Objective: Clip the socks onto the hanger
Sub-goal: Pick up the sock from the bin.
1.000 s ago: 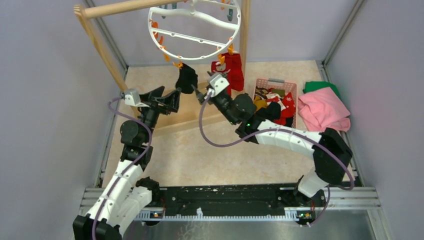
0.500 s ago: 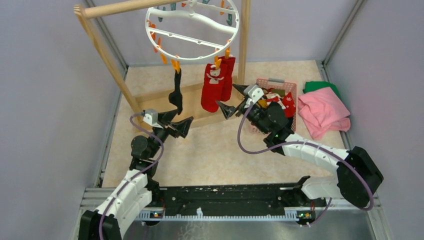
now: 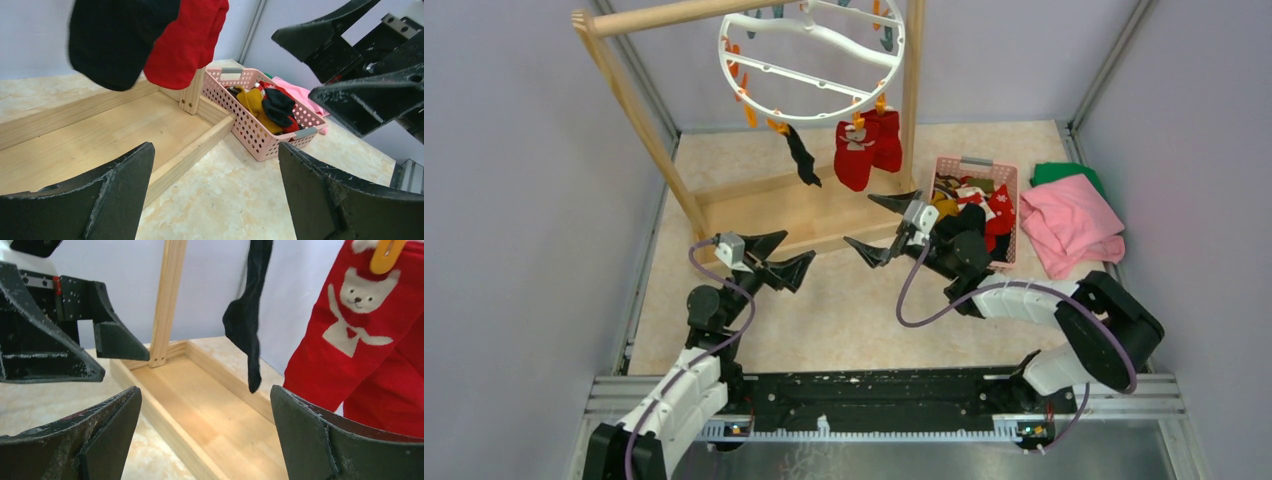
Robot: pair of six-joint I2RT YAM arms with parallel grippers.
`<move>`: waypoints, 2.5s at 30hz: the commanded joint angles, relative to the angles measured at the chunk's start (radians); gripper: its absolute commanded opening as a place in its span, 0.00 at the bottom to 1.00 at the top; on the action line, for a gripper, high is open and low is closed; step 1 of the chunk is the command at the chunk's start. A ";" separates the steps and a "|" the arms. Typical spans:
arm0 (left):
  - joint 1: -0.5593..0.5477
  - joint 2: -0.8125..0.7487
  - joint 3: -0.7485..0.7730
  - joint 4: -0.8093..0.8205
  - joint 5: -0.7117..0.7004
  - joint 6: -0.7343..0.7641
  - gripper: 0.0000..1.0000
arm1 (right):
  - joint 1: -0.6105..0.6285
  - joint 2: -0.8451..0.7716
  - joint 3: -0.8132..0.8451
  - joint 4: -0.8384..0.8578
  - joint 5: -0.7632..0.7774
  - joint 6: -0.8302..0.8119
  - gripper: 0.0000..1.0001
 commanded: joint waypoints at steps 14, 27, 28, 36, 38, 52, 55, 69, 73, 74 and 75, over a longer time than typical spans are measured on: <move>-0.005 -0.031 -0.053 -0.185 -0.081 -0.027 0.98 | -0.015 0.105 0.011 0.078 0.027 0.107 0.98; -0.005 0.030 -0.096 -0.119 0.051 -0.022 0.98 | -0.142 -0.201 0.040 -0.589 0.533 0.433 0.98; -0.005 0.036 -0.096 -0.115 0.053 -0.023 0.98 | -0.151 -0.239 0.032 -0.636 0.587 0.459 0.98; -0.005 0.054 -0.096 -0.096 0.059 -0.033 0.99 | -0.342 -0.409 -0.024 -0.918 0.710 0.726 0.86; -0.005 0.052 -0.096 -0.099 0.060 -0.034 0.98 | -0.382 -0.409 -0.048 -0.936 0.707 0.765 0.80; -0.005 0.062 -0.095 -0.097 0.058 -0.040 0.98 | -0.429 -0.264 -0.074 -0.928 0.723 0.782 0.54; -0.005 0.067 -0.093 -0.093 0.060 -0.041 0.98 | -0.429 -0.230 -0.078 -0.900 0.701 0.790 0.51; -0.005 0.076 -0.091 -0.071 0.079 -0.060 0.98 | -0.429 -0.498 -0.197 -0.742 0.734 0.679 0.00; -0.005 0.098 -0.096 -0.013 0.125 -0.084 0.98 | -0.429 -0.607 -0.233 -0.700 0.708 0.617 0.00; -0.005 0.104 -0.096 0.003 0.142 -0.089 0.98 | -0.429 -0.631 -0.241 -0.686 0.688 0.592 0.00; -0.006 0.112 -0.096 0.024 0.158 -0.095 0.98 | -0.429 -0.653 -0.252 -0.668 0.655 0.562 0.00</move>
